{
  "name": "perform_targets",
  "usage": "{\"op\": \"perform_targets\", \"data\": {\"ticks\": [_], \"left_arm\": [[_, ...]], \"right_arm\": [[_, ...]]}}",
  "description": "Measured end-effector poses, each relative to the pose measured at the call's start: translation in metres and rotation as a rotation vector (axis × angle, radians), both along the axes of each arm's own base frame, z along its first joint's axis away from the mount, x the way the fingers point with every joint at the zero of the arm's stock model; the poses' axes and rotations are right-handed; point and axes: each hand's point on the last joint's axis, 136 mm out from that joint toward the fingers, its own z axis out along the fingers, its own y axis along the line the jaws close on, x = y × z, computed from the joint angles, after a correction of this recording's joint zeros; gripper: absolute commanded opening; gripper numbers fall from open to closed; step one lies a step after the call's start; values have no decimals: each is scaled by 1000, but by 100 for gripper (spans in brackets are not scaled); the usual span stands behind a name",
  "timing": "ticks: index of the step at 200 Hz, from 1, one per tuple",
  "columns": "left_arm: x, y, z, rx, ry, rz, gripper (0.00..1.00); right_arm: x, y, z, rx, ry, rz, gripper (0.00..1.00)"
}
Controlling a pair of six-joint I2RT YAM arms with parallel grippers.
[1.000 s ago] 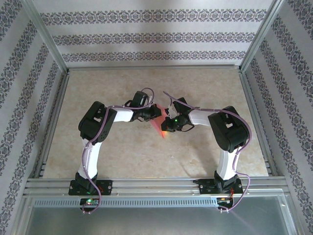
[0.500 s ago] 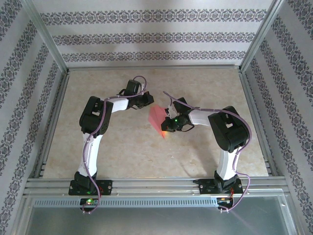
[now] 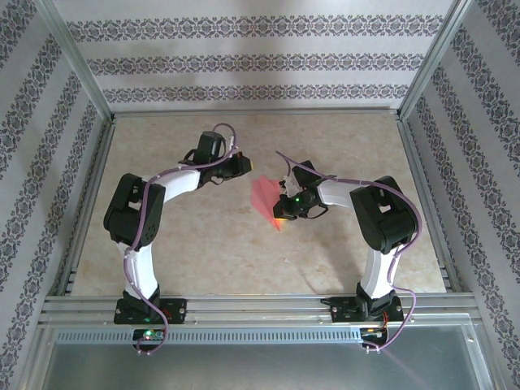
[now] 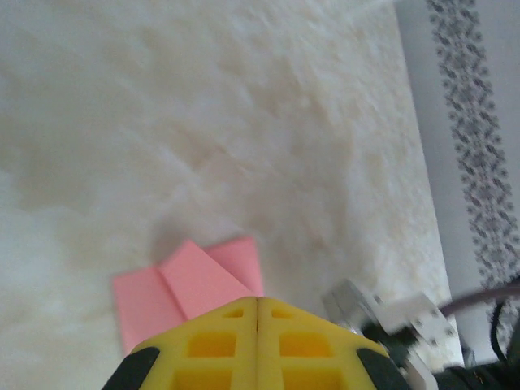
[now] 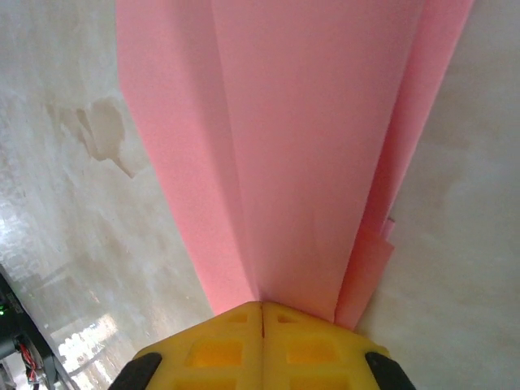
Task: Fold a paper plane with a square sheet of paper (fold left side to right side)
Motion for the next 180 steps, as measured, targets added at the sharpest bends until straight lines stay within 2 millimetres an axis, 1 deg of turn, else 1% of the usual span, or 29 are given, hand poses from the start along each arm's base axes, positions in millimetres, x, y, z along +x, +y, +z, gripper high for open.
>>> {"op": "perform_targets", "data": {"ticks": [18, 32, 41, 56, 78, 95, 114, 129, 155, 168, 180], "left_arm": [[-20, -22, -19, -9, 48, -53, 0], [-30, -37, -35, -7, 85, -90, 0], [-33, -44, -45, -3, 108, -102, 0], [-30, -51, -56, -2, 129, -111, 0], [-21, -55, -62, -1, 132, -111, 0], [-12, -59, -62, 1, 117, -109, 0], [-7, -60, -62, 18, 110, -113, 0], [-7, -59, -65, 29, 109, -117, 0], [-13, -55, -82, 54, 135, -112, 0], [-13, -54, -83, 56, 127, -112, 0], [-13, -53, -83, 53, 118, -112, 0]], "right_arm": [[0, 0, 0, -2, -3, 6, 0], [-1, -1, 0, -4, -5, 11, 0], [-1, -1, 0, -5, -4, 12, 0], [-1, -1, 0, -7, -5, 14, 0], [-1, -1, 0, -8, -5, 14, 0], [-1, -1, 0, -9, -4, 14, 0], [-1, -1, 1, -12, 2, 14, 0], [-2, -2, 1, -17, 9, 12, 0], [-3, -4, 3, -31, 30, 3, 0], [-2, -4, 5, -34, 42, -9, 0], [1, -2, 11, -32, 39, -22, 0]]}}
